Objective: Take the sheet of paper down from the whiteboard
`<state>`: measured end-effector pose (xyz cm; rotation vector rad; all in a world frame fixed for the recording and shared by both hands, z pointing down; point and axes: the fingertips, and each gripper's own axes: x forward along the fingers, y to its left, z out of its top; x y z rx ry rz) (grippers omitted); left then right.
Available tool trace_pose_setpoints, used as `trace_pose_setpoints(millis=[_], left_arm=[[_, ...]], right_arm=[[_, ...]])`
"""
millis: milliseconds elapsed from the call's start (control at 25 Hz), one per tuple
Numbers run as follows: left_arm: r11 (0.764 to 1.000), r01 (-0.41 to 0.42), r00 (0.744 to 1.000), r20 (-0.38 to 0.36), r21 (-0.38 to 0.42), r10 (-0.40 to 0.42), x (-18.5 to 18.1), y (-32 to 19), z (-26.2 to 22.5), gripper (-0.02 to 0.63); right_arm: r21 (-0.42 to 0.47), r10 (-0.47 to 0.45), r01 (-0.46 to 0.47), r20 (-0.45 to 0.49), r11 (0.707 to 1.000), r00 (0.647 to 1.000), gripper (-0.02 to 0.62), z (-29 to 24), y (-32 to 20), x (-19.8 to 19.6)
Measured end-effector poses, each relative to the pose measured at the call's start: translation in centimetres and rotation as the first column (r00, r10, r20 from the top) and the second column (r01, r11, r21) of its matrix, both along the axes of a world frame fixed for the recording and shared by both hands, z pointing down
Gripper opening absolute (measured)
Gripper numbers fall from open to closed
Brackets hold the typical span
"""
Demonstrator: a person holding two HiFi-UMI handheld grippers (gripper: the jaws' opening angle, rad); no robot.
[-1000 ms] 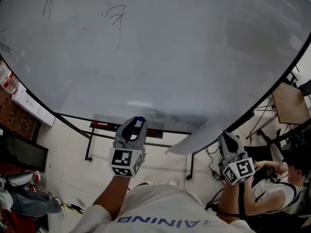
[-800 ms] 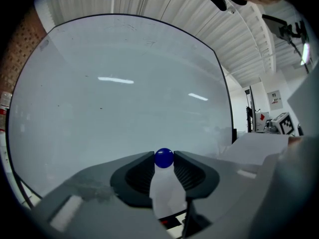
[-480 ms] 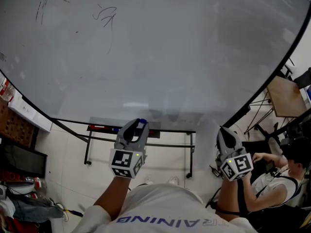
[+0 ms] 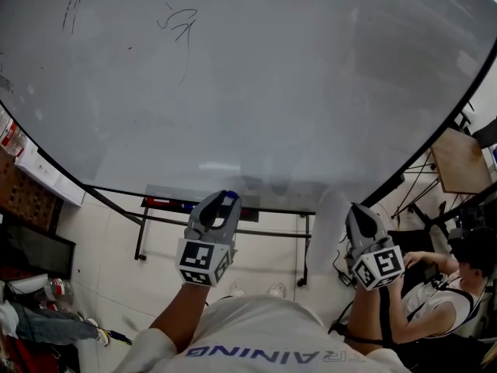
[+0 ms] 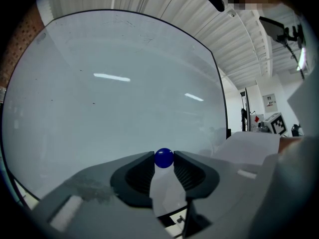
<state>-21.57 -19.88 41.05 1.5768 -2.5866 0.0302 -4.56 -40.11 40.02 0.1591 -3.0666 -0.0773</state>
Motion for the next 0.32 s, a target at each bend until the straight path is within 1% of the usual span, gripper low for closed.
trace_pose_setpoints(millis=[320], left_arm=[[1.000,0.000,1.000,-0.013,-0.009,0.000,0.03,0.47,0.52,0.127]], right_arm=[[-0.001,-0.011,0.011,-0.007,1.000,1.000,0.008,0.16,0.63,-0.40]])
